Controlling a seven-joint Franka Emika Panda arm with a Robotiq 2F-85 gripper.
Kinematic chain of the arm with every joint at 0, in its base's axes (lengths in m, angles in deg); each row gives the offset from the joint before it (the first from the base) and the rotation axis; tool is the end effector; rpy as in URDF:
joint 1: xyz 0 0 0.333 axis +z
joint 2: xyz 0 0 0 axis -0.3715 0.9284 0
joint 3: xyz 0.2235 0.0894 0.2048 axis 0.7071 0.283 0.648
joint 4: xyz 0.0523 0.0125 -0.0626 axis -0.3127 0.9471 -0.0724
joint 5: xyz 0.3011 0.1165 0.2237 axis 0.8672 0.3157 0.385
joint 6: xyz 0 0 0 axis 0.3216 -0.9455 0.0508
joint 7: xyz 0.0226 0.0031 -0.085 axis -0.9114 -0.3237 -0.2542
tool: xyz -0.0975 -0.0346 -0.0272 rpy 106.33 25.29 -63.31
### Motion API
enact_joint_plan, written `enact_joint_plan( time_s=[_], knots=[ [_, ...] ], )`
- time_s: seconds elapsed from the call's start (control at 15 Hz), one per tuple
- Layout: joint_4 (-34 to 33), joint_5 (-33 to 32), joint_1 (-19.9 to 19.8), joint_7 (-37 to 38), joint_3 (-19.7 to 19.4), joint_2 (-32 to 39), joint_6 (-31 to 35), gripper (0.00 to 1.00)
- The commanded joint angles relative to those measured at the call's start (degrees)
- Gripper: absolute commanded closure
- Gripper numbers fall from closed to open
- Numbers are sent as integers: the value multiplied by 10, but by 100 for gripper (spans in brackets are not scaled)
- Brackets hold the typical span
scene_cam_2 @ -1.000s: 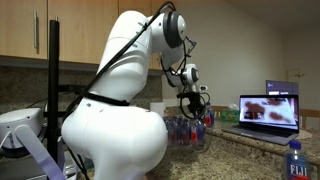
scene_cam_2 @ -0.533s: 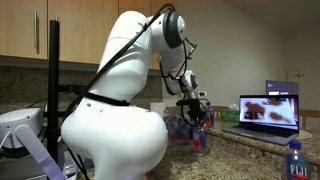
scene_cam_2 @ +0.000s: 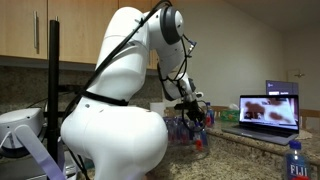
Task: Move the left and right bottles to the left
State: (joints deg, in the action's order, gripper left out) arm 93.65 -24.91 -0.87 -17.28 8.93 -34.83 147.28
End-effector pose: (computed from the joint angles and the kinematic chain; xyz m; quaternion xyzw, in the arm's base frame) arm 0.5740 0.2572 0.3732 0.9830 -0.0264 0.1733 0.0552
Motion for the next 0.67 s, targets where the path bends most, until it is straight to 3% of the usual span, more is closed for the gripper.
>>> enact_joint_plan(
  time_s=[0.0,0.33,0.6],
  knots=[
    [48,-3,-10,15,4,-35,23,33],
    [49,25,-26,-4,10,-45,12,2],
    [36,39,-31,-14,16,-49,-13,0]
  ],
)
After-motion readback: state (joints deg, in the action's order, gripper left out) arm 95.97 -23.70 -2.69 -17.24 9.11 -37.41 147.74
